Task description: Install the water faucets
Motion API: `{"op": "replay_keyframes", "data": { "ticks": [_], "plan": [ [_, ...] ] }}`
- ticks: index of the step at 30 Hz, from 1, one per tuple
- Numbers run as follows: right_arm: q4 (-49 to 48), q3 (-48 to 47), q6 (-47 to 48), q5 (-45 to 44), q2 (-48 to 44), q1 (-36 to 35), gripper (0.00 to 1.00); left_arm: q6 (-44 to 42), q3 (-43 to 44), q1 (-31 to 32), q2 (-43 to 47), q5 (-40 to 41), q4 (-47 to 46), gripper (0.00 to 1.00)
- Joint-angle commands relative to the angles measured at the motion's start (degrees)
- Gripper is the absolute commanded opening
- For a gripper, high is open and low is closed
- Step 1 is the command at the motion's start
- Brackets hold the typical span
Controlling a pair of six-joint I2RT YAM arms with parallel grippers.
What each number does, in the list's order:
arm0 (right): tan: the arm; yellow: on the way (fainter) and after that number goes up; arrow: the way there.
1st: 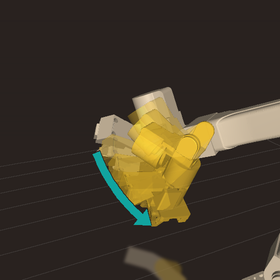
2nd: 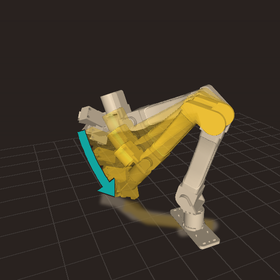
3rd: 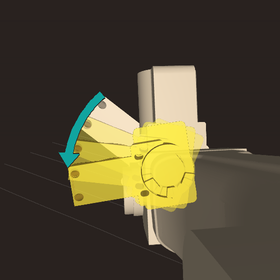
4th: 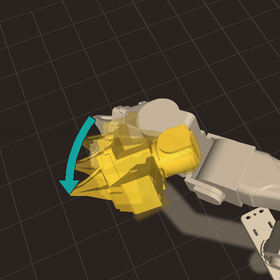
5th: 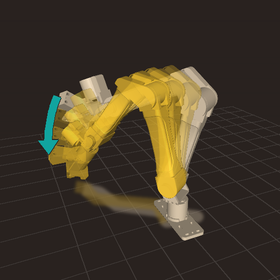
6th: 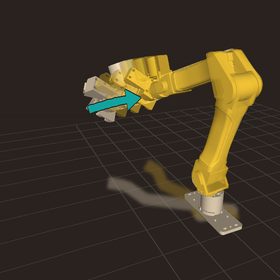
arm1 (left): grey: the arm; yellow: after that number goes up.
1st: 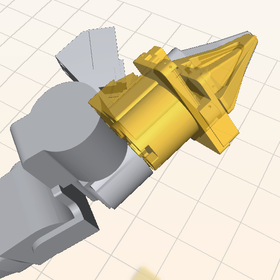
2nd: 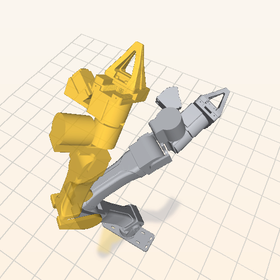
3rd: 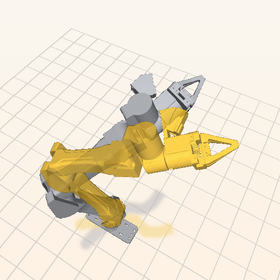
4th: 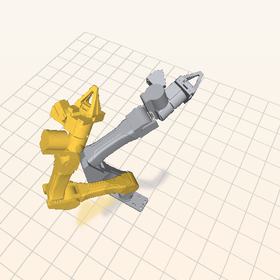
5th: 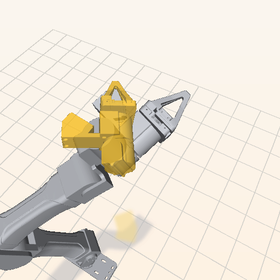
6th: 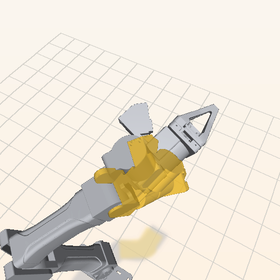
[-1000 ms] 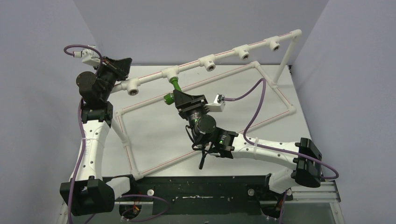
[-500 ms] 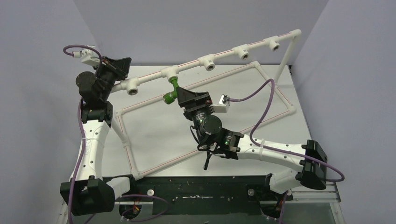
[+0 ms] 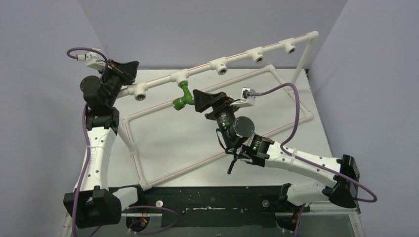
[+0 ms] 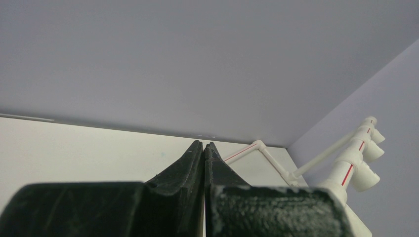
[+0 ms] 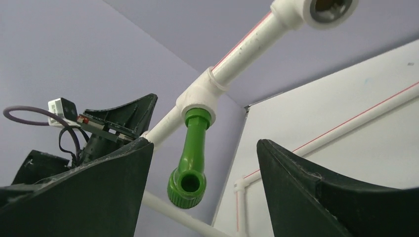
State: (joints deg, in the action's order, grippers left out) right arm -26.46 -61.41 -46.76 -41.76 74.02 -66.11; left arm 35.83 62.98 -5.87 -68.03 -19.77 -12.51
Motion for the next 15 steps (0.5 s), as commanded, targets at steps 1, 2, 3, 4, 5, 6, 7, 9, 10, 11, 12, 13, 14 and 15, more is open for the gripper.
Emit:
{"op": "replay_keyframes", "data": {
  "ticks": [1,2,3,4,5,6,7,9,10,11,12,13,14,15],
  "plan": [
    [-2.01,1.41,20.53,16.31,-6.14,4.44,0.78,-0.09,-8.58,-1.78,-7.84,-0.90,18.68,0.00],
    [-1.94,1.69,23.44,18.83,-6.97,5.20,0.77,-0.07,-8.61,-1.78,-7.88,-0.89,18.71,0.00],
    [-0.88,1.44,26.88,22.24,-7.52,5.68,0.77,-0.06,-8.60,-1.78,-7.83,-0.88,18.69,0.00],
    [1.11,-0.04,31.55,24.43,-7.79,6.12,0.77,-0.10,-8.58,-1.78,-7.82,-0.88,18.73,0.00],
    [4.11,-1.67,35.12,25.98,-7.76,6.46,0.77,-0.12,-8.59,-1.78,-7.84,-0.84,18.83,0.00],
    [7.76,-3.42,38.77,27.36,-7.56,6.55,0.78,-0.18,-8.58,-1.78,-7.82,-0.80,18.76,0.00],
    [10.08,-4.80,43.22,28.50,-7.31,6.55,0.78,-0.22,-8.60,-1.78,-7.84,-0.80,18.75,0.00],
    [14.06,-7.53,51.12,30.32,-6.98,6.66,0.79,-0.22,-8.60,-1.78,-7.84,-0.79,18.90,0.00],
    [15.61,-8.38,55.64,32.03,-6.93,6.62,0.79,-0.21,-8.63,-1.77,-7.75,-0.78,18.88,0.00],
    [17.16,-9.18,59.57,33.70,-6.88,6.67,0.79,-0.20,-8.64,-1.78,-7.73,-0.80,18.81,0.00],
    [18.80,-9.99,63.87,35.64,-6.87,6.62,0.79,-0.16,-8.62,-1.78,-7.75,-0.79,18.88,0.00],
    [20.77,-10.79,68.50,37.22,-6.79,6.57,0.80,-0.20,-8.60,-1.78,-7.73,-0.78,18.77,0.00],
    [22.53,-11.56,73.03,38.37,-6.72,6.55,0.80,-0.20,-8.62,-1.78,-7.73,-0.80,18.83,0.00],
    [24.71,-12.35,77.30,39.62,-6.51,6.52,0.80,-0.22,-8.58,-1.78,-7.73,-0.80,18.92,0.00]
  ]
}}
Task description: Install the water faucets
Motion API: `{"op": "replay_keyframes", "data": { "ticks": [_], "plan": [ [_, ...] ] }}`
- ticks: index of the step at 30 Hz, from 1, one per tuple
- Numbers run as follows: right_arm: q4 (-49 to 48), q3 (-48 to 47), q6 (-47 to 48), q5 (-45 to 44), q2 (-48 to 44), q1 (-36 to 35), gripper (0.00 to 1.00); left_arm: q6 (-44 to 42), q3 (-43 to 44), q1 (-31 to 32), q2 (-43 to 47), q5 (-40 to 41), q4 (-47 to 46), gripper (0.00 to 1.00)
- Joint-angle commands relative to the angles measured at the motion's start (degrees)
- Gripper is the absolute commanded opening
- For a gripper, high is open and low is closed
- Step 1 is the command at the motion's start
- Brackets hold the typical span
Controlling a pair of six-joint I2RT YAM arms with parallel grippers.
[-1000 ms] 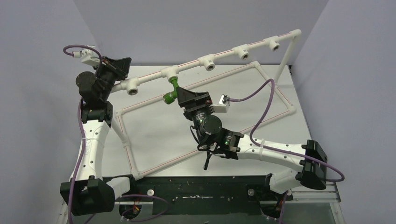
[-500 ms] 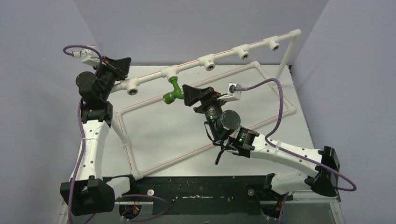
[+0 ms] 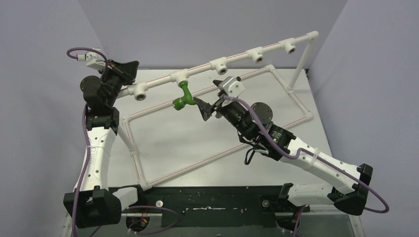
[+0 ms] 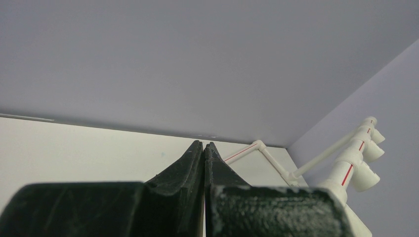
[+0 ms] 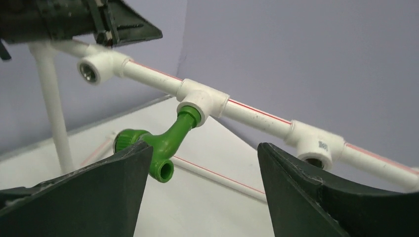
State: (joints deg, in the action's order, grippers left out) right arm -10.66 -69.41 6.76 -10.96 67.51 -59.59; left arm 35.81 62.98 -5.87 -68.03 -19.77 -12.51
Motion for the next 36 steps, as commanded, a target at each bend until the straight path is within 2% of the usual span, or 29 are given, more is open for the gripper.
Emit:
{"op": "replay_keyframes", "data": {
  "ticks": [1,7,12,16,28,36],
  "plan": [
    [11.32,-5.27,27.65,9.82,0.24,0.00,0.81,-0.16,-8.62,-1.78,-7.73,-0.80,18.86,0.00],
    [19.23,-4.84,53.79,9.98,0.77,-2.70,0.83,-0.07,-8.60,-1.78,-7.83,-0.88,18.76,0.00],
    [18.27,-3.41,68.97,1.46,3.56,-6.77,0.85,-0.12,-8.54,-1.78,-8.00,-0.97,18.75,0.00],
    [13.10,-1.83,78.78,-3.82,6.26,-8.18,0.85,-0.11,-8.49,-1.78,-8.08,-0.97,18.76,0.00],
    [3.00,-2.79,92.08,-8.81,13.20,-8.48,0.83,-0.05,-8.50,-1.78,-8.00,-1.06,18.76,0.00],
    [-0.05,-4.49,94.04,-10.37,16.66,-8.43,0.69,-0.02,-8.50,-1.78,-8.08,-1.15,18.69,0.00]
  ]
}}
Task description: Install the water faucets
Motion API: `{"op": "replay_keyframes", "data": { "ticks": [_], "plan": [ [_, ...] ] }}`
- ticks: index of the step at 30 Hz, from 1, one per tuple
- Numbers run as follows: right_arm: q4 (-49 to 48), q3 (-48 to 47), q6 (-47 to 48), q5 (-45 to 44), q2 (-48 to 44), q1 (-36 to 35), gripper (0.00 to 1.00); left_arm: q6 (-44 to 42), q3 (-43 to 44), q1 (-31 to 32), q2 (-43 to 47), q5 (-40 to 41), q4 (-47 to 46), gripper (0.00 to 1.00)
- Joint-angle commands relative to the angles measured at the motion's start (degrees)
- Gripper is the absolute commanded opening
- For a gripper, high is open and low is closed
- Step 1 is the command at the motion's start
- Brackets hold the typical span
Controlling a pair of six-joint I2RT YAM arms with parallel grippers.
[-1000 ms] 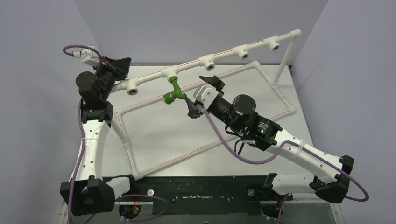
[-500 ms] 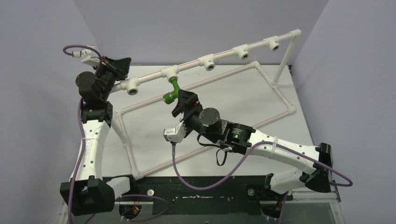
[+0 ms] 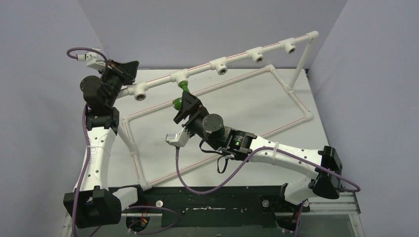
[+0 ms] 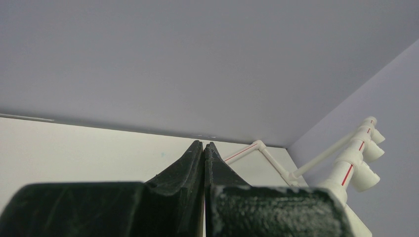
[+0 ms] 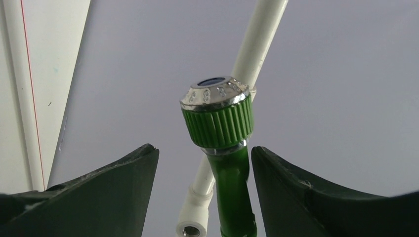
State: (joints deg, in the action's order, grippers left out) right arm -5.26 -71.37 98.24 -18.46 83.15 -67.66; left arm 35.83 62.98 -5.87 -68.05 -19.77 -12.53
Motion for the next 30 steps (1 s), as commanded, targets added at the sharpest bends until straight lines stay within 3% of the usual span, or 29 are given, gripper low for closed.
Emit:
{"op": "replay_keyframes", "data": {
  "ticks": [1,5,10,14,24,30],
  "plan": [
    [-5.85,-2.54,2.78,-2.94,1.18,-0.37,0.66,-0.03,-8.53,-1.78,-8.06,-1.19,18.70,0.00],
    [-7.48,-2.53,3.01,-3.34,1.48,-0.37,0.52,0.00,-8.57,-1.78,-7.98,-1.24,18.69,0.00],
    [-11.34,-1.32,2.36,-3.60,1.08,-0.67,0.25,0.07,-8.51,-1.78,-8.06,-1.31,18.69,0.00],
    [-12.86,-1.05,-4.25,-0.23,-0.46,-0.90,0.01,-0.01,-8.57,-1.78,-8.06,-1.32,18.70,0.00],
    [-29.55,5.27,-28.08,4.80,-3.32,-0.94,0.00,-0.02,-8.58,-1.78,-7.90,-1.23,18.71,0.00],
    [-43.56,8.86,-49.57,2.66,-2.77,-0.59,0.00,0.05,-8.59,-1.78,-7.80,-1.41,18.68,0.00]
  ]
}}
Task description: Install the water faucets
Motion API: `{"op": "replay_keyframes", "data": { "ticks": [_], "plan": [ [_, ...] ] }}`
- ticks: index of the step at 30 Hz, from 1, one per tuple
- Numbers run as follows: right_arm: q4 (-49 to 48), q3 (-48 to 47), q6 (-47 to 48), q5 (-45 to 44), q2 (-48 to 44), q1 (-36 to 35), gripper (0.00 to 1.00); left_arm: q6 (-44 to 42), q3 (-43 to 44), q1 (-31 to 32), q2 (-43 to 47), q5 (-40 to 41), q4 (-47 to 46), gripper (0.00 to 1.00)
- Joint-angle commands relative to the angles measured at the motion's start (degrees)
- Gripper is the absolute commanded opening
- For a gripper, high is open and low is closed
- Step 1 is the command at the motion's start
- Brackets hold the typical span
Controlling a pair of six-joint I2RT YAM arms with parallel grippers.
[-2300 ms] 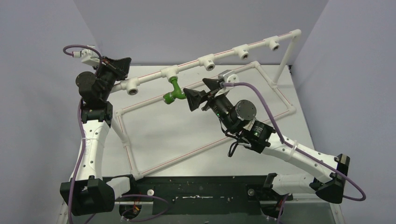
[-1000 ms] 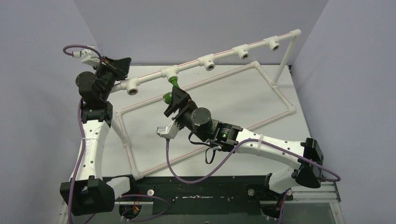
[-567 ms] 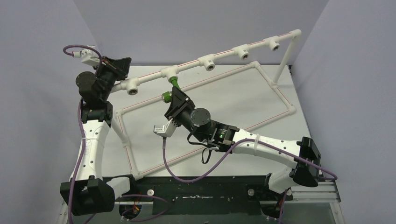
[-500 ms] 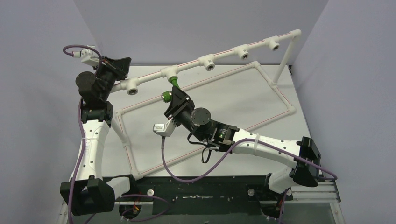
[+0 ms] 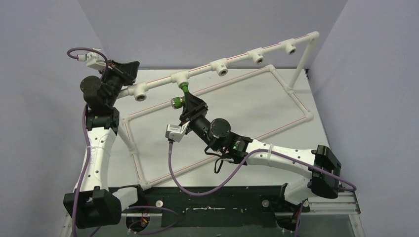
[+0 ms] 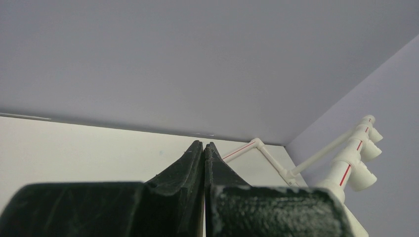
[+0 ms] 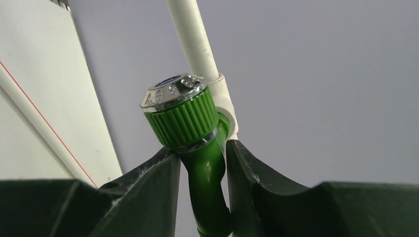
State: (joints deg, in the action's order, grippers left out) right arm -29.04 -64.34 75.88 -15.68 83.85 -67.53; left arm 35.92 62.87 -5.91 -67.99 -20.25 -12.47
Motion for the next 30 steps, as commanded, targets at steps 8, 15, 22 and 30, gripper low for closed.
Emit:
{"op": "replay_keyframes", "data": {
  "ticks": [8,15,22,30],
  "plan": [
    [-32.51,3.20,-55.11,-12.19,-0.42,-0.25,0.00,-0.07,-8.55,-1.73,-7.71,-0.93,18.53,0.00],
    [-37.64,2.70,-67.22,-18.61,2.41,-0.68,0.00,-0.06,-8.57,-1.73,-7.66,-1.08,18.53,0.00],
    [-34.19,1.17,-56.48,-13.49,1.84,-2.31,0.02,0.17,-8.64,-1.73,-7.68,-1.34,18.42,0.00],
    [-24.09,2.70,-47.83,-11.26,-4.77,-2.48,0.52,0.25,-8.72,-1.73,-7.74,-1.46,18.18,0.00]
  ]
}}
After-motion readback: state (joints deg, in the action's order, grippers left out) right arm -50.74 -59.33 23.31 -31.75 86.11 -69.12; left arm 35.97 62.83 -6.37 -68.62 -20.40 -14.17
